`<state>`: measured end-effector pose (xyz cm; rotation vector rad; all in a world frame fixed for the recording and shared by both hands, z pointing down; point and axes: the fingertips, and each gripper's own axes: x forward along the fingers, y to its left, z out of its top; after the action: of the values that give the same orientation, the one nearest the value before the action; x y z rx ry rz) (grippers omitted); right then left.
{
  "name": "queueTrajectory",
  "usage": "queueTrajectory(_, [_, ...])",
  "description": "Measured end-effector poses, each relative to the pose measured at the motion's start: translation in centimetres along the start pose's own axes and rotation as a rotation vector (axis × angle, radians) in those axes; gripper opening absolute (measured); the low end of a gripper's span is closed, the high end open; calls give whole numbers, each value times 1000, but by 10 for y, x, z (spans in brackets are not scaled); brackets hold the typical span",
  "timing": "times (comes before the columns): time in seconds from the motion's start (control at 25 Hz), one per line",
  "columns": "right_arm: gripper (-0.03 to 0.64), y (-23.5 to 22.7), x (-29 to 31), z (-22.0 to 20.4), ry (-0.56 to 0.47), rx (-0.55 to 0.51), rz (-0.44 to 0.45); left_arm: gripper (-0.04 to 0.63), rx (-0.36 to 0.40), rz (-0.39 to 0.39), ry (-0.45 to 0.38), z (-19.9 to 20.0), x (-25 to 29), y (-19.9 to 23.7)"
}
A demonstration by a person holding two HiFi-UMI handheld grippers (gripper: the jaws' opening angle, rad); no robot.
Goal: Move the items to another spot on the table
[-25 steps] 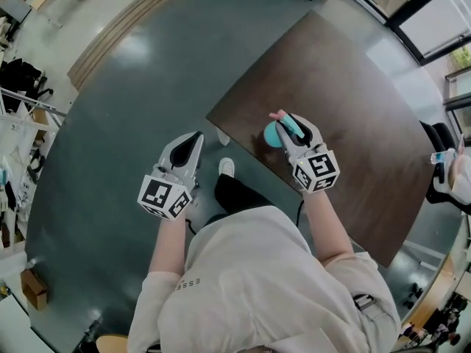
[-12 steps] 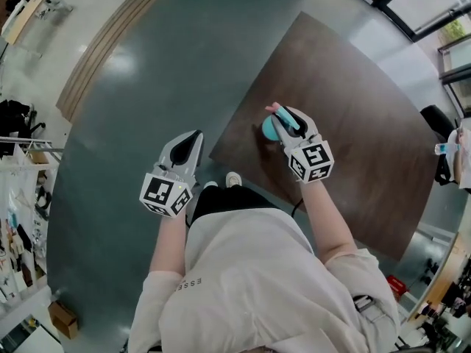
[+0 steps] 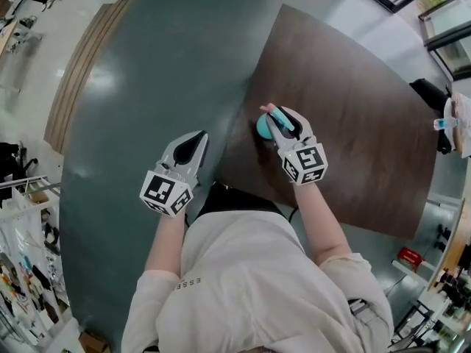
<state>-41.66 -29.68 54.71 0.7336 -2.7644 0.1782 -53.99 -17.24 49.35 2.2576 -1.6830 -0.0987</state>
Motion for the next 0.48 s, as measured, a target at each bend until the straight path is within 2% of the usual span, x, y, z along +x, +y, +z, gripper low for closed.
queueTrajectory(0.36, [131,13,3,-12,-19,-25,-123,9,4,-108,43,-8,5,19])
queueTrajectory(0.48, [224,10,-1,-11,4,34,-147,9,0,-146,53,-2,7,13])
